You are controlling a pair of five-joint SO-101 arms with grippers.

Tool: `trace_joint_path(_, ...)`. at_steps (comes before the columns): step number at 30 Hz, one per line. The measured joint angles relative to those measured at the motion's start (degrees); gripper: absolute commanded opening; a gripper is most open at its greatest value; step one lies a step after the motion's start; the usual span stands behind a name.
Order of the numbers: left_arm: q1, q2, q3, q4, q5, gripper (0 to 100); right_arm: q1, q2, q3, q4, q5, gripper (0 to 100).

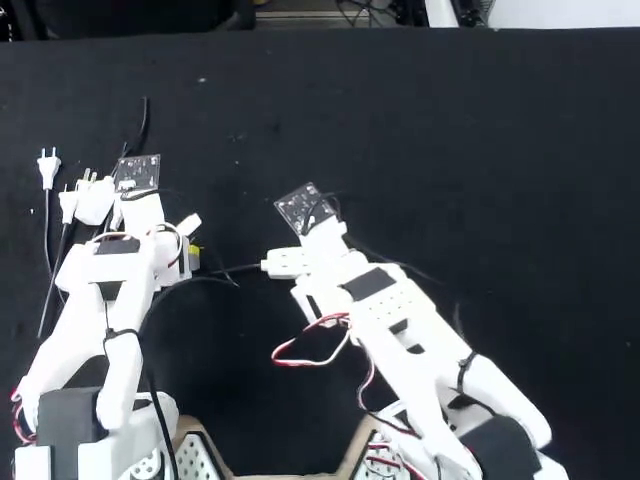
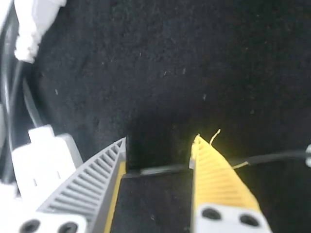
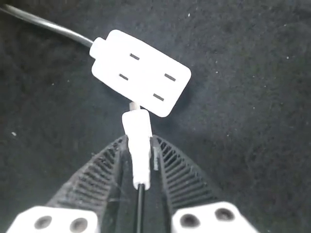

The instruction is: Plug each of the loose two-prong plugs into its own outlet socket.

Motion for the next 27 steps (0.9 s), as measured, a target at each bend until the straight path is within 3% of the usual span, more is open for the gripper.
trace_joint_path(6, 2.1, 0.0, -0.5, 8.0, 0.1, 22, 2.3, 3.3, -2.8, -0.8, 0.0, 1.1)
trace_joint_path(14, 9.7, 0.0, -0.8, 11.7, -6.9, 22, 4.7, 5.9, -4.5, -1.1, 0.0, 1.1)
trace_joint_path(27, 4.0, 0.0, -2.1, 11.7, -4.0, 22, 4.9, 0.6, -4.6, 5.3, 2.1, 1.1)
